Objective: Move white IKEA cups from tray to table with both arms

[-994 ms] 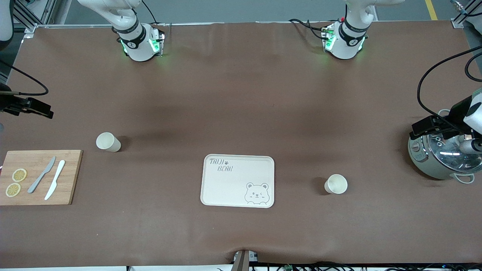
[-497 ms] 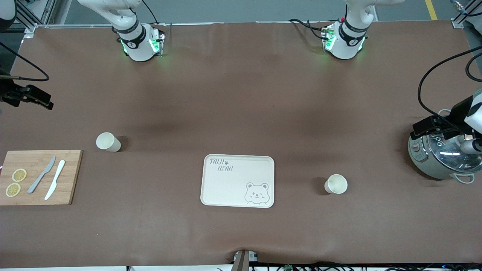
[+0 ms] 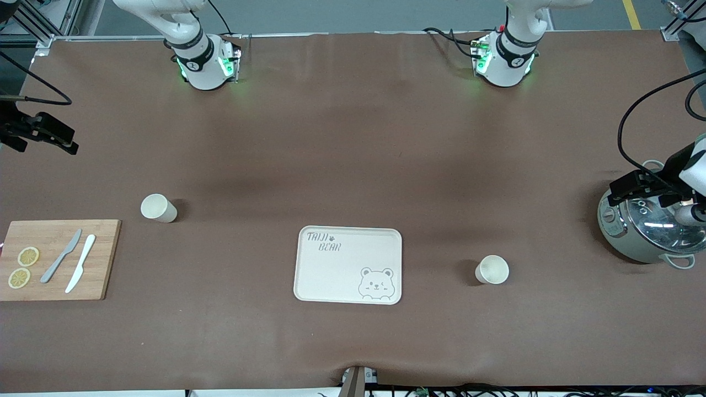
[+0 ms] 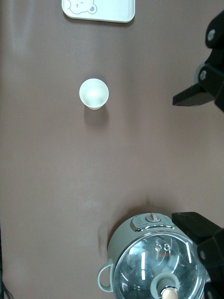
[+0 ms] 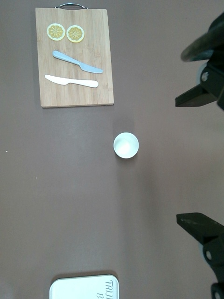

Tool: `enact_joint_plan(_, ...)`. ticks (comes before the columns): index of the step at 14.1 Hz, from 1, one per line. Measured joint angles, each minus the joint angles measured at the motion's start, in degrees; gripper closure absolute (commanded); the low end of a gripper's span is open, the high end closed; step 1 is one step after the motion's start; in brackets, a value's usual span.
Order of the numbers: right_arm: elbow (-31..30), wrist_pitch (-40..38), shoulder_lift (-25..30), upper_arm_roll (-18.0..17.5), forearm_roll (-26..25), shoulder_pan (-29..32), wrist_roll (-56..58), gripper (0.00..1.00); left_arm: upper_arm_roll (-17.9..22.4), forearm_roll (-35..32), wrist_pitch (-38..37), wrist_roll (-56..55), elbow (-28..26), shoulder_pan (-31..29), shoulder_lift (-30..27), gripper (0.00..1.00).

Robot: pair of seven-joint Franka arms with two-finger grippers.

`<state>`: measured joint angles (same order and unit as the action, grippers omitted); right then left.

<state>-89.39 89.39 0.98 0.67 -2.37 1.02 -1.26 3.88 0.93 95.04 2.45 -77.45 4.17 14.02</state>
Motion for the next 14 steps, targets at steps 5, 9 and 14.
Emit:
enact_joint_plan(5, 0.0, -0.3, 0.0, 0.0, 0.1, 0.0, 0.6, 0.0, 0.0, 0.0, 0.3, 0.1, 0.0, 0.0, 0.0, 0.0)
enact_joint_plan(9, 0.0, -0.3, 0.0, 0.1, 0.1, 0.0, 1.5, 0.0, 0.0, 0.0, 0.4, 0.1, 0.0, 0.0, 0.0, 0.0)
enact_joint_plan(14, -0.1, -0.4, 0.0, 0.6, 1.9, 0.0, 1.9, 0.0, 0.0, 0.0, 0.4, 0.1, 0.0, 0.0, 0.0, 0.0)
